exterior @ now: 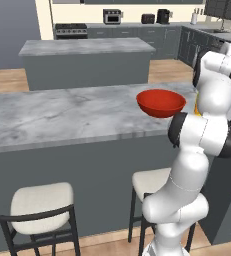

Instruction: Place the cup inside the bowl on the dining table and move the bowl to any counter.

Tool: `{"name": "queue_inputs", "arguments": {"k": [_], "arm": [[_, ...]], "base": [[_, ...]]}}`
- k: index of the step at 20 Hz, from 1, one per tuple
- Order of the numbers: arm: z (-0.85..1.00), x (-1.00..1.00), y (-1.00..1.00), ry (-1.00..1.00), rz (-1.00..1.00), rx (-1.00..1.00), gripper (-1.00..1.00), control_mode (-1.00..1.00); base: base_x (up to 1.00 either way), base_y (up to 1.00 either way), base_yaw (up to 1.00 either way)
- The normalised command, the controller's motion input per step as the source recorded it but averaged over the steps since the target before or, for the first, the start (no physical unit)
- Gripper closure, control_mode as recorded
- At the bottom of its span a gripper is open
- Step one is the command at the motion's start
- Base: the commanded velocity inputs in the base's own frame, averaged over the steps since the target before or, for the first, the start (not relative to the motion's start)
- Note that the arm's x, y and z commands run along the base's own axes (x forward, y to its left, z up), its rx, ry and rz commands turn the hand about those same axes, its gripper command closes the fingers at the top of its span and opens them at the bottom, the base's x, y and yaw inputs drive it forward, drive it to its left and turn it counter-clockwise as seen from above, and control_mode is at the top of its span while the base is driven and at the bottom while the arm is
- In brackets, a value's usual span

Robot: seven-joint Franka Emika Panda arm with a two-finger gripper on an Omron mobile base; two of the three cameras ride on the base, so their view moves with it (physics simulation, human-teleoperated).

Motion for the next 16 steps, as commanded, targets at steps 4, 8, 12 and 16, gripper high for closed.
{"name": "queue_inputs", "arguments": {"k": [4,8,12,16], "arm": [[0.34,-0.07,0.02,-0.03,0.0,0.0,1.0,-1.0],[0.3,-0.05,0.15,-0.09,-0.03,0.02,1.0,-1.0],[0.41,0.0,0.16,-0.09,-0.08,0.03,1.0,-1.0],[0.44,0.0,0.24,-0.07,-0.07,0.0,1.0,-1.0]], "base": [[0.0,0.0,0.0],[0.0,0.0,0.0],[0.0,0.0,0.0],[0.0,0.0,0.0]]}}
